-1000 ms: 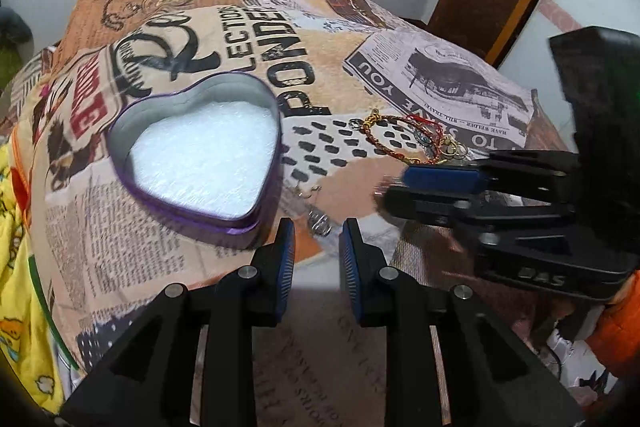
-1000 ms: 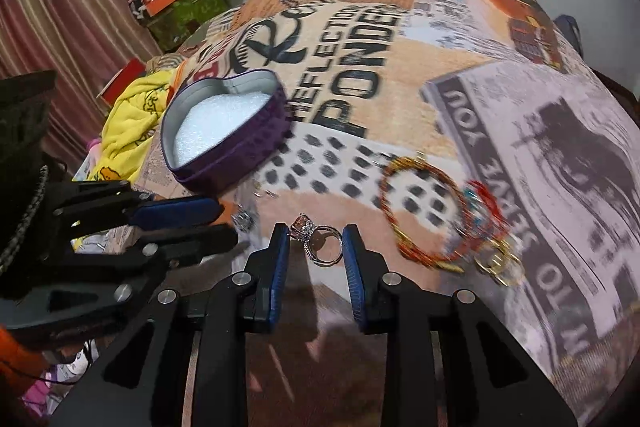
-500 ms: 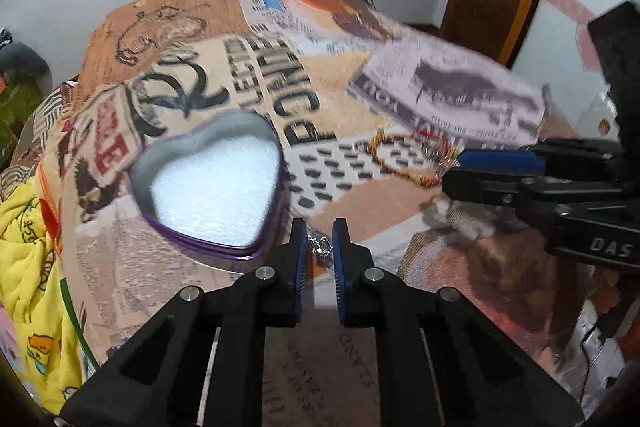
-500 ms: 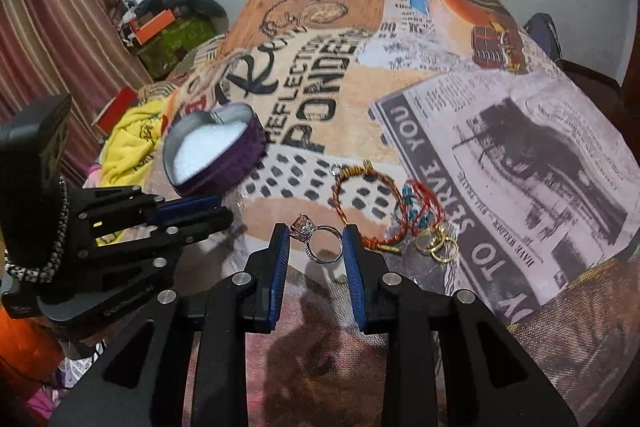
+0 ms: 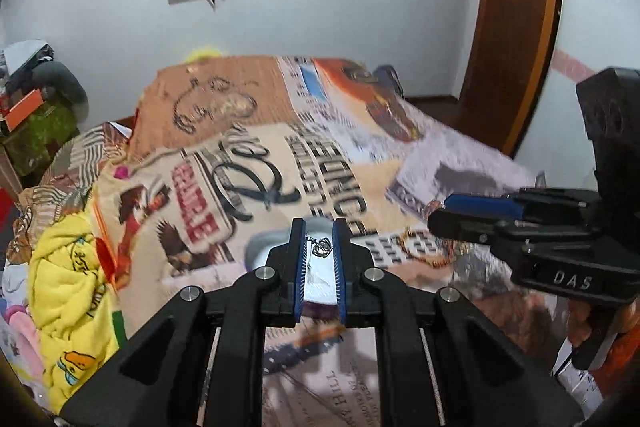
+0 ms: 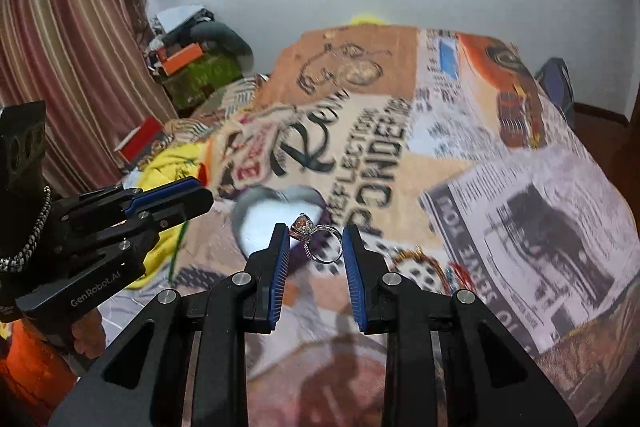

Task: Organize jewelry
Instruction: 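Lower the ring into the heart tin and open the left gripper, then move the left gripper back to the jewelry pile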

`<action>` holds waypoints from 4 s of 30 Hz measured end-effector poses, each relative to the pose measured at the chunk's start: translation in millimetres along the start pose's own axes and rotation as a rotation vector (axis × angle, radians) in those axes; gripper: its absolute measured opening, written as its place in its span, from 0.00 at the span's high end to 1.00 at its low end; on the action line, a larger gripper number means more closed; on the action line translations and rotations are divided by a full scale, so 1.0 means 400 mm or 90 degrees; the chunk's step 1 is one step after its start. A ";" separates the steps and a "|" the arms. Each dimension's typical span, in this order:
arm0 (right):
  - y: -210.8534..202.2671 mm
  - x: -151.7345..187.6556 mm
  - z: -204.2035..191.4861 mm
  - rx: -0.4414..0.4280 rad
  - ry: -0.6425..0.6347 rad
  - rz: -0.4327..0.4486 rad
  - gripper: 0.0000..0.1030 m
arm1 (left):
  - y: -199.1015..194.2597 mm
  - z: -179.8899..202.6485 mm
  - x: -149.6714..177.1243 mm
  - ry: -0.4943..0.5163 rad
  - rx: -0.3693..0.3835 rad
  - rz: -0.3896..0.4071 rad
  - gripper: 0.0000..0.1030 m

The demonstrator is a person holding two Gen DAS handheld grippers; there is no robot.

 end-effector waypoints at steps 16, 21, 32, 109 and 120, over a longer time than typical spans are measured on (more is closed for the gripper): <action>0.107 -0.020 -0.050 -0.008 -0.013 -0.027 0.76 | 0.091 -0.089 0.011 -0.027 0.042 -0.031 0.89; 0.146 -0.012 -0.042 -0.009 -0.012 -0.050 0.76 | 0.146 -0.097 0.055 -0.035 0.052 -0.071 0.89; 0.193 -0.001 -0.030 -0.014 -0.010 -0.075 0.76 | 0.190 -0.114 0.075 -0.032 0.058 -0.097 0.89; -0.021 0.189 0.335 0.109 0.075 -0.133 0.67 | 0.376 0.250 0.112 0.013 0.075 -0.227 0.74; -0.010 0.185 0.337 0.099 0.087 -0.132 0.67 | 0.427 0.244 0.129 0.004 0.059 -0.237 0.97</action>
Point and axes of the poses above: each gripper's, at about its wrist camera, not at the fingertips, and y roughly the way its jaws point, z to its right, x to its underside, the point moved 6 cm from there along y, roughly the way its jaws point, and after that the axes turned 1 degree about x, right-handed, at the moved point
